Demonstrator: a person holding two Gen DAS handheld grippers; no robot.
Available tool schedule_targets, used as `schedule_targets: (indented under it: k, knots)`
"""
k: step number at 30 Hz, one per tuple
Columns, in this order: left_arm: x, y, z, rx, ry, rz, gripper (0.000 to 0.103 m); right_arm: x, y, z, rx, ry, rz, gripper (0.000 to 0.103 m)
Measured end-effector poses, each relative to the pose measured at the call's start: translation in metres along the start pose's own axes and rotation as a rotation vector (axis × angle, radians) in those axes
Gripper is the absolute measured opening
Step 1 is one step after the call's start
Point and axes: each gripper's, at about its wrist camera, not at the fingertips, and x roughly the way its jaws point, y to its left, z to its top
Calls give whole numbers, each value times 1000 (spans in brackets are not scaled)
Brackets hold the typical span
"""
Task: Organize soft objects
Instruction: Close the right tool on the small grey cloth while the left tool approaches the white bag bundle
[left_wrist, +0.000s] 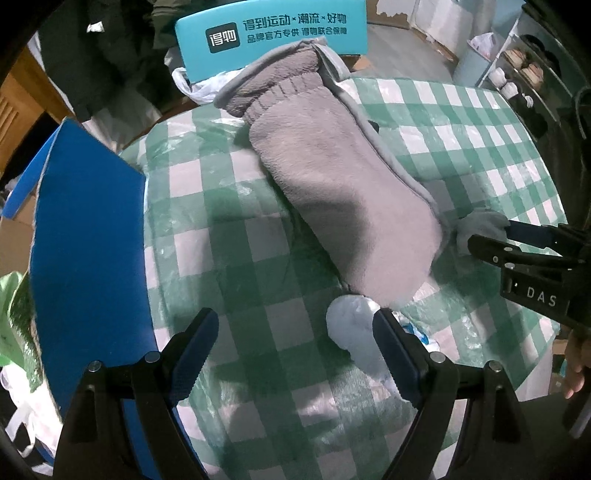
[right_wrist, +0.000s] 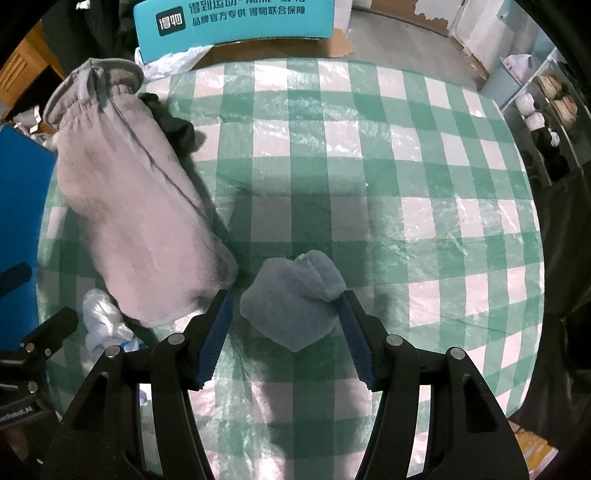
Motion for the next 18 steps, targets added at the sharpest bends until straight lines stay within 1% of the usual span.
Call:
schedule_targets:
  k: [8,14,16,18]
  knots:
    - [13,2,10,-2,13,3,87,12,-6,4,3,9,2,59]
    - [17,2,11,-8,23,-7,87,22,-14,5,2,21,9,59]
    - [18,0,12,-4,27,-12,87,23,-17,10,2,25,12,54]
    - [18,-4,11,4,30,-10,87,25,-17,10,0,28,12,42]
